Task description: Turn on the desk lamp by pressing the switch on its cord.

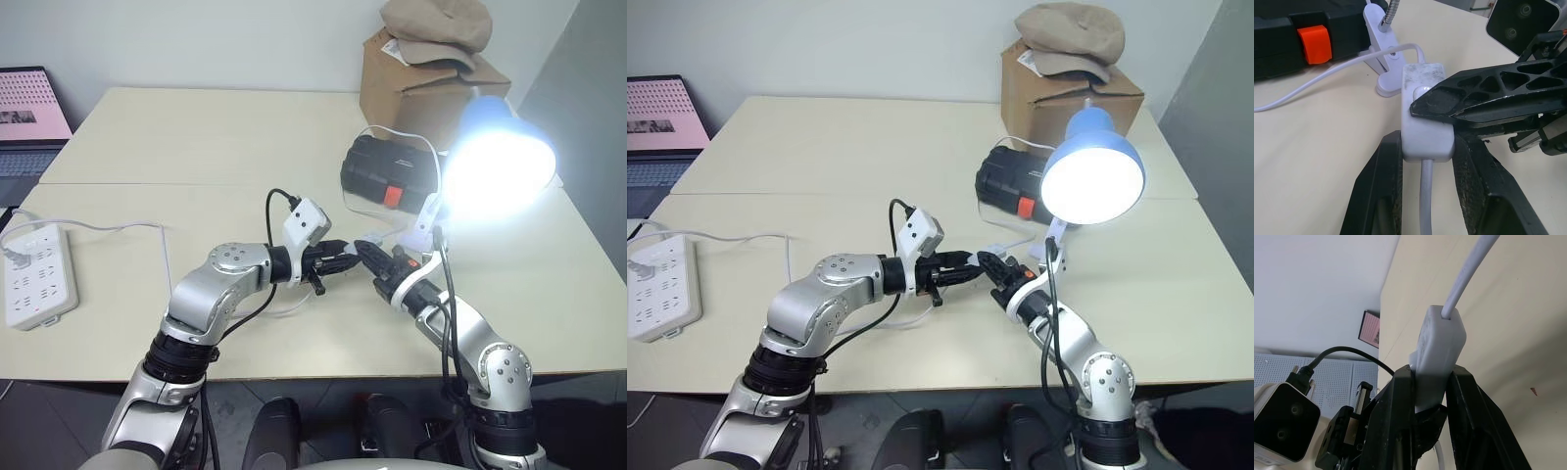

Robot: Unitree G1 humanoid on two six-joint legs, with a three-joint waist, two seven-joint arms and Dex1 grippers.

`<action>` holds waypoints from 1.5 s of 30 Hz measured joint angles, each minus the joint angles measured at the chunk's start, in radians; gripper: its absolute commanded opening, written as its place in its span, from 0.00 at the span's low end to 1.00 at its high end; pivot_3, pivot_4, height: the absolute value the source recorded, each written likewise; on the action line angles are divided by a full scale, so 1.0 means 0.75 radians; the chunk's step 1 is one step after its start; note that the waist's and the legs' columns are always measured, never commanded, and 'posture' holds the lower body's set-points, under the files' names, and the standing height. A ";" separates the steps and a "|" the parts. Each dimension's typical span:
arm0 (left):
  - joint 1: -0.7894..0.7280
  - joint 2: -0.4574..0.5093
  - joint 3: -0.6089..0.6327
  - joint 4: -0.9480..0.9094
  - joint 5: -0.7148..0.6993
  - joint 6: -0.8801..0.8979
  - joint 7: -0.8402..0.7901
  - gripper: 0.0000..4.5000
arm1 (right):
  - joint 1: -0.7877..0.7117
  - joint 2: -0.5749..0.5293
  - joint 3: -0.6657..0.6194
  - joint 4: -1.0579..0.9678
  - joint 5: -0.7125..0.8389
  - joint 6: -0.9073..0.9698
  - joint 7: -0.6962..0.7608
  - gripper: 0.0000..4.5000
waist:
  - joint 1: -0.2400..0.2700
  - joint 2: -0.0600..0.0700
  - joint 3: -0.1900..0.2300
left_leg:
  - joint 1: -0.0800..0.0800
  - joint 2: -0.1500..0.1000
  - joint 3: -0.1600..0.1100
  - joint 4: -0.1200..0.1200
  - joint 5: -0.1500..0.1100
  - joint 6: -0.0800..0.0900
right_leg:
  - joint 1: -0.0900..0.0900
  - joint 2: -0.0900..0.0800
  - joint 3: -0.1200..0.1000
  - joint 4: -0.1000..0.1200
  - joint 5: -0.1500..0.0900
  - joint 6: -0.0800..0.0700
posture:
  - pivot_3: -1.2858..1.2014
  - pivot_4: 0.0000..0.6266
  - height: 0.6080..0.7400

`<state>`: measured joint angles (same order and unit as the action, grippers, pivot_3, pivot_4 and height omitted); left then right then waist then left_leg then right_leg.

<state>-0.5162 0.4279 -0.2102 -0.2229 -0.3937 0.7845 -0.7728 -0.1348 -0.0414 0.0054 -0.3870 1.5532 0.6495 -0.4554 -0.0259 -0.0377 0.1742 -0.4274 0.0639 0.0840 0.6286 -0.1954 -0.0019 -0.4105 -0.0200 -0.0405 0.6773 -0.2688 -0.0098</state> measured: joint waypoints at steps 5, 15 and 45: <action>0.000 0.000 0.000 0.000 0.000 -0.001 0.000 0.24 | 0.000 0.006 0.000 0.000 0.000 0.000 0.000 0.11 | 0.000 0.000 0.000 | 0.000 0.000 0.000 0.000 0.000 0.000 | 0.000 0.000 0.000 0.000 0.000 0.000 | 0.52 0.24 1.00; 0.008 0.001 -0.001 -0.001 0.001 -0.008 -0.002 0.24 | 0.006 -0.009 -0.007 0.001 0.000 0.001 0.025 0.48 | 0.000 0.000 0.000 | 0.000 0.000 0.000 0.000 0.000 0.000 | 0.000 0.000 0.000 -0.001 0.000 0.000 | 0.52 0.24 1.00; -0.137 0.215 0.003 0.951 0.406 -0.963 -0.244 0.40 | -0.149 -0.996 0.338 -0.421 -1.184 0.074 1.101 1.00 | 0.035 0.000 0.001 | -0.012 0.000 0.004 0.000 0.000 0.000 | -0.012 0.000 -0.002 0.000 -0.003 0.001 | 0.52 0.24 1.00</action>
<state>-0.6188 0.5892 -0.2081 0.4906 -0.0889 0.0624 -0.9556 -0.2469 -0.7885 0.2592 -0.7025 0.6655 0.7051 0.3704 0.0007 -0.0375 0.1750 -0.4363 0.0638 0.0866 0.6289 -0.1957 -0.0016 -0.4198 -0.0204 -0.0419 0.6772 -0.2711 -0.0092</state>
